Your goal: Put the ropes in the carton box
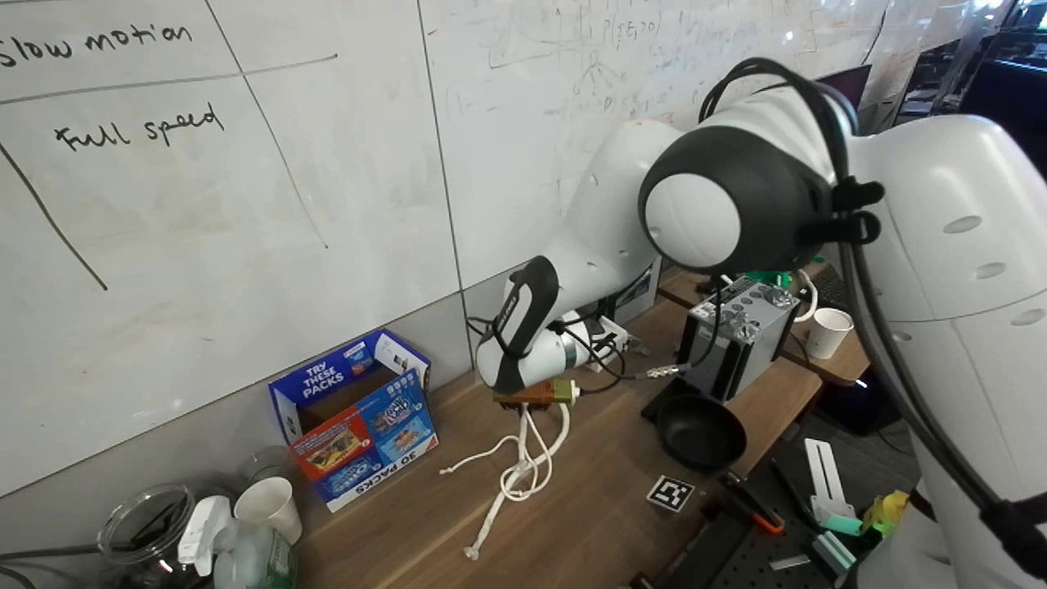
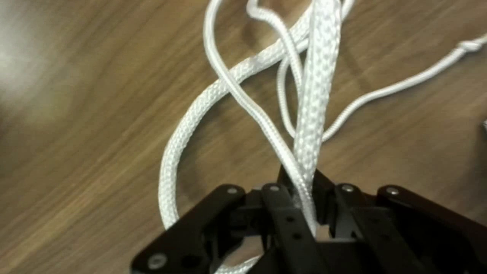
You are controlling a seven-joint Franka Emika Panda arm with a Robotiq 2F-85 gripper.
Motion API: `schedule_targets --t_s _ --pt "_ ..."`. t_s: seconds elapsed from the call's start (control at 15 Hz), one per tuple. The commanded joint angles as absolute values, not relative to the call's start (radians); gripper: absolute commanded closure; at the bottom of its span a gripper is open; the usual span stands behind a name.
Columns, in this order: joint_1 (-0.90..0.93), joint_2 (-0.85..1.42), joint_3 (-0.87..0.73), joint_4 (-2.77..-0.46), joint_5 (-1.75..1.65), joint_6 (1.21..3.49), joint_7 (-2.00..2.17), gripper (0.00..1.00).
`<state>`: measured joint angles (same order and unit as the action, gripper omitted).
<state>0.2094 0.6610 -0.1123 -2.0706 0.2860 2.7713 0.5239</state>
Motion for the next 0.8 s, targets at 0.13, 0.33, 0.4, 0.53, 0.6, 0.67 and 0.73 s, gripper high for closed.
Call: schedule_targets --t_s 0.13,0.33,0.4,0.53,0.6,0.67,0.73 --pt "0.164 0.431 -0.043 -2.004 0.306 2.585 0.536 0.95" --pt "0.165 0.333 -0.002 -1.960 0.341 2.557 0.569 0.95" --pt "0.170 0.306 0.011 -1.942 0.348 2.555 0.586 0.98" --pt "0.193 0.265 0.036 -1.918 0.358 2.586 0.653 0.98" --pt "0.203 0.252 0.049 -1.899 0.353 2.590 0.687 0.98" --pt "0.220 0.248 0.060 -1.891 0.334 2.619 0.727 0.98" --pt "0.230 0.243 0.070 -1.870 0.329 2.623 0.768 0.98"
